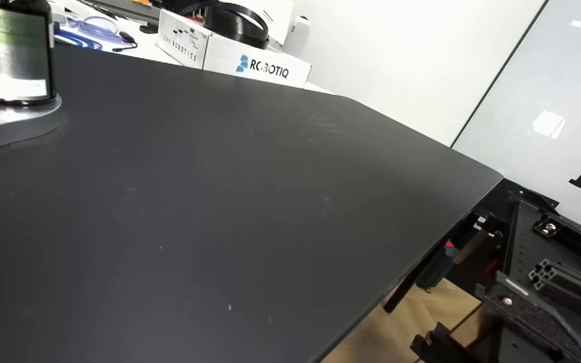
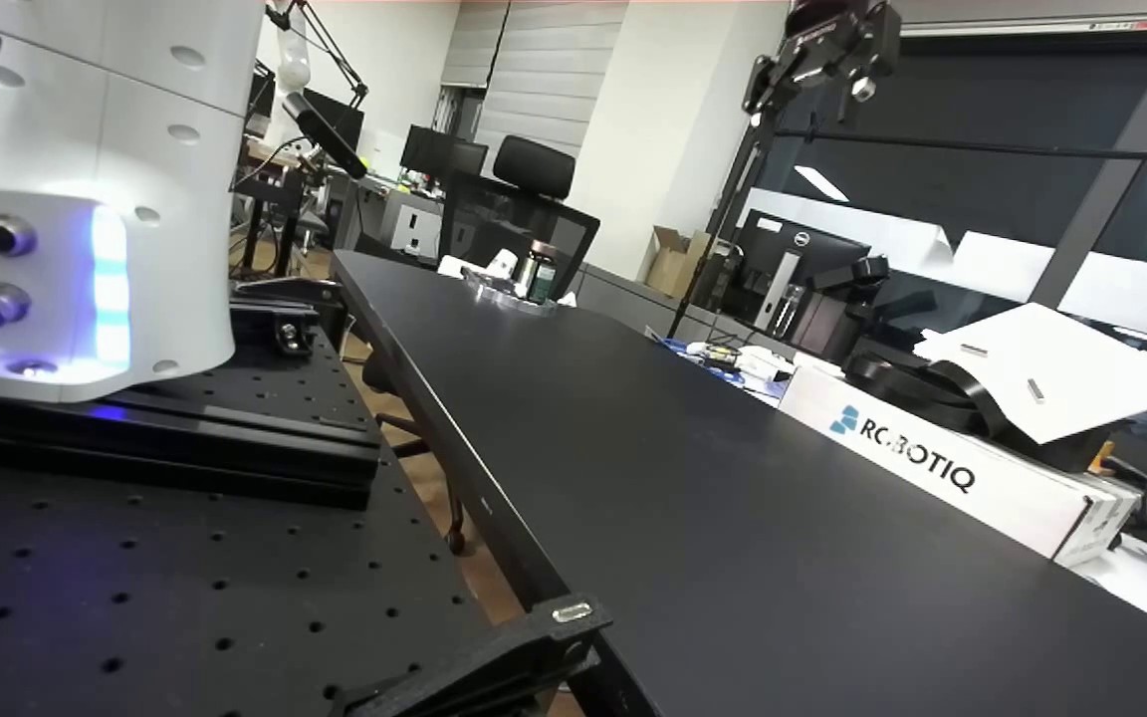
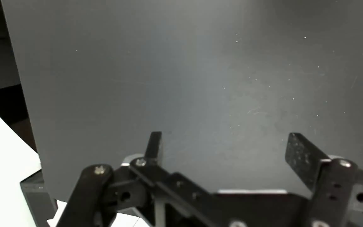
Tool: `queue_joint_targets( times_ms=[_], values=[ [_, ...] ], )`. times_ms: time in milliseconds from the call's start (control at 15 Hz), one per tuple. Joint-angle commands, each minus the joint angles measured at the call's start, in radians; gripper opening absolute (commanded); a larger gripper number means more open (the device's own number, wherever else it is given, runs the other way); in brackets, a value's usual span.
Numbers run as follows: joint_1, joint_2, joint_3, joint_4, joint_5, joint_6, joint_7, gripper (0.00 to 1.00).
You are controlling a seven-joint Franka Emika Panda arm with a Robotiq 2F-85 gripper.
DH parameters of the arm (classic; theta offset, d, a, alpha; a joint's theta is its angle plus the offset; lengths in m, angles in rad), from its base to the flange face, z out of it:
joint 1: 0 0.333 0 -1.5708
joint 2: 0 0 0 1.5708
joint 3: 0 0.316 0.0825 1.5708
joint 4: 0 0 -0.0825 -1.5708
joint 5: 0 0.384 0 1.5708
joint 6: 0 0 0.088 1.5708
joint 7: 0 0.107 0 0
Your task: Pick the bottle and move it to the right
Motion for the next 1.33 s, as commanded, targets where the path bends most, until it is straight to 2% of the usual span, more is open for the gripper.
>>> queue_joint_targets(
  times_ms=[0,400,733,933,1133,1200,1267],
  values=[
    [0.096,0.208,0.045,0.134,-0.098,-0.039,0.091,1.0],
    [0.311,0.503,0.082,0.342,-0.095,-0.043,0.095,1.0],
    [0.485,0.695,0.091,0.598,-0.072,-0.071,0.082,1.0],
    [0.552,0.757,0.079,0.708,-0.075,-0.079,0.072,1.0],
    [0.59,0.802,0.061,0.795,-0.071,-0.104,0.084,1.0],
    [0.583,0.757,0.065,0.703,-0.074,-0.056,0.071,1.0],
    [0.59,0.771,0.062,0.73,-0.074,-0.068,0.071,1.0]
  ],
)
